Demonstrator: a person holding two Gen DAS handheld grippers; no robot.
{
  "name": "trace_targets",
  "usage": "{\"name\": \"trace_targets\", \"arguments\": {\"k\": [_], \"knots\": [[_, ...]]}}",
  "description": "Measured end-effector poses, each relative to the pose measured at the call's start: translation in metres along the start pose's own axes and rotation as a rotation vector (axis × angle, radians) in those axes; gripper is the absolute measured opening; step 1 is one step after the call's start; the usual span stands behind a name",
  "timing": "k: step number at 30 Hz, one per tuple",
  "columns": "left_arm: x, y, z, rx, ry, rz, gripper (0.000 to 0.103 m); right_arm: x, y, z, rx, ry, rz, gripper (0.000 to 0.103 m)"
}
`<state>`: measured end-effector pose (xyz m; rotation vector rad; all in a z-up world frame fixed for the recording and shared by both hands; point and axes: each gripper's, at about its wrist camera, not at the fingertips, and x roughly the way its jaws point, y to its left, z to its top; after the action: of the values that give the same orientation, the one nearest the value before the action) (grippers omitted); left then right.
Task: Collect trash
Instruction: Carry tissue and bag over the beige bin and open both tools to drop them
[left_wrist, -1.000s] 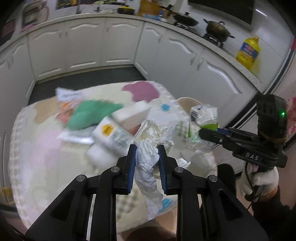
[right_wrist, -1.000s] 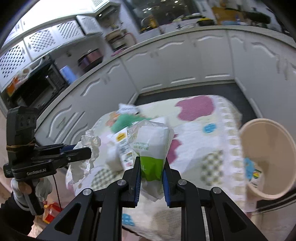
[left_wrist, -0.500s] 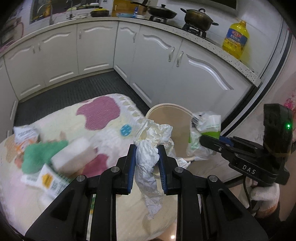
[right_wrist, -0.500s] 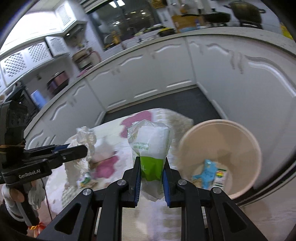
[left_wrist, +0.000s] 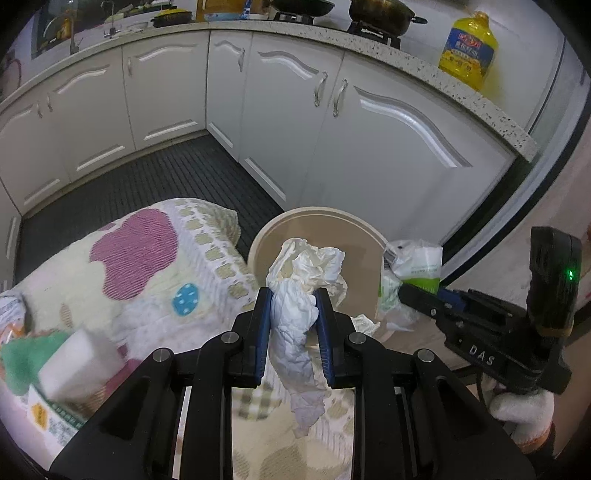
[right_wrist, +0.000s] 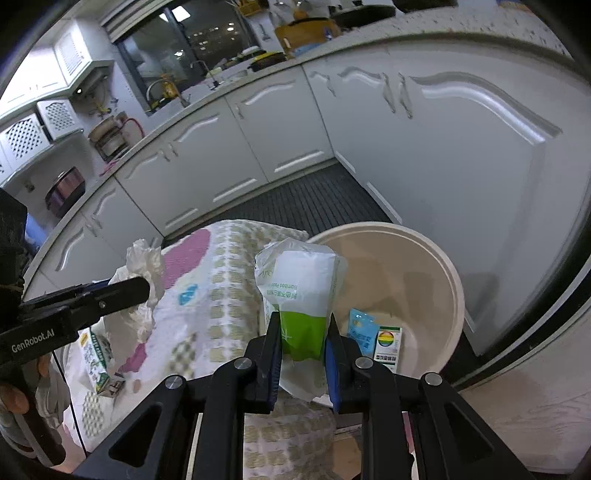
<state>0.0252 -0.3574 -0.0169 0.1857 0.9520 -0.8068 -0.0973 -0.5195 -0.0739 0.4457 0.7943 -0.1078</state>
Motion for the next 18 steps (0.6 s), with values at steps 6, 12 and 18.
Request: {"name": "trace_targets", "arguments": {"k": [6,12,18], "knots": [[0.024,-0.007,0.008,-0.011,0.017,-0.001,0.021,0.008,-0.018,-0.002,0.015,0.014,-0.014,0.019],[0.046,-0.01,0.012,-0.033,0.035,-0.003,0.021,0.018,-0.026,-0.004,0.021,0.036,-0.024,0.019],[0.061,-0.01,0.012,-0.056,0.052,0.0,0.021,0.032,-0.032,-0.004,0.042,0.063,-0.031,0.019]]}}
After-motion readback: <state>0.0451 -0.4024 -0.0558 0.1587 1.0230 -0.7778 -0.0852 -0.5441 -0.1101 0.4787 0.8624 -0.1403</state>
